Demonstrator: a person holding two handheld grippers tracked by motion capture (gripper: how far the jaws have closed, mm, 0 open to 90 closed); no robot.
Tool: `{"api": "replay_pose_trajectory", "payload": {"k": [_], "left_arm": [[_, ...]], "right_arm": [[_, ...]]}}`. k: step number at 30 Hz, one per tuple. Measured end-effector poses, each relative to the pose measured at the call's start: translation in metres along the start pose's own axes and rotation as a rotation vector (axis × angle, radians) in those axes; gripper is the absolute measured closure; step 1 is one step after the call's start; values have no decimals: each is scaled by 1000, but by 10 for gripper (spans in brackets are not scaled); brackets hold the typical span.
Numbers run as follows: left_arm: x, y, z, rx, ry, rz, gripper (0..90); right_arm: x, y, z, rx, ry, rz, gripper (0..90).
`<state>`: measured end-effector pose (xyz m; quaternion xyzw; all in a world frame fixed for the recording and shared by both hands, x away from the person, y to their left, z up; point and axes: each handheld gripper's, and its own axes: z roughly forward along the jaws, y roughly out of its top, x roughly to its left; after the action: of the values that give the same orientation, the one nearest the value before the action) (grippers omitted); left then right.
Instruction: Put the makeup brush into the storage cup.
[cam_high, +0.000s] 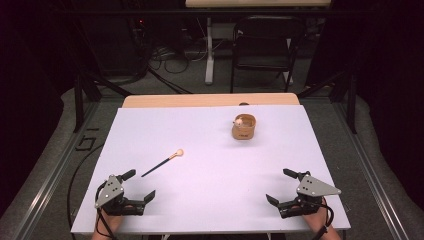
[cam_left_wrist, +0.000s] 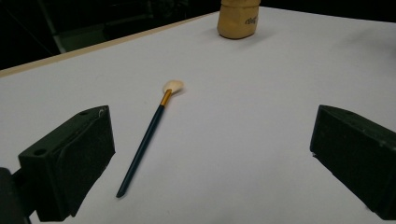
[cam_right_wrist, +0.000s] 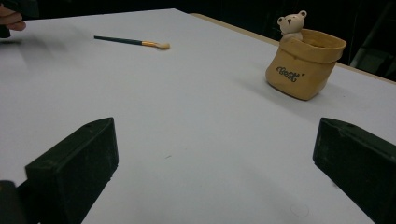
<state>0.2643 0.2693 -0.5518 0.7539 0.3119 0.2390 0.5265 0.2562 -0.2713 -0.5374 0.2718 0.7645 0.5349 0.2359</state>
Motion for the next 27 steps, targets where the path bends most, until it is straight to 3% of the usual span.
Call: {"api": "replay_pose_trajectory", "payload": {"k": [27], "left_arm": [[3,2,13,24,2,3,0]], "right_arm": [[0,0,2,3,10,-3,0]]}}
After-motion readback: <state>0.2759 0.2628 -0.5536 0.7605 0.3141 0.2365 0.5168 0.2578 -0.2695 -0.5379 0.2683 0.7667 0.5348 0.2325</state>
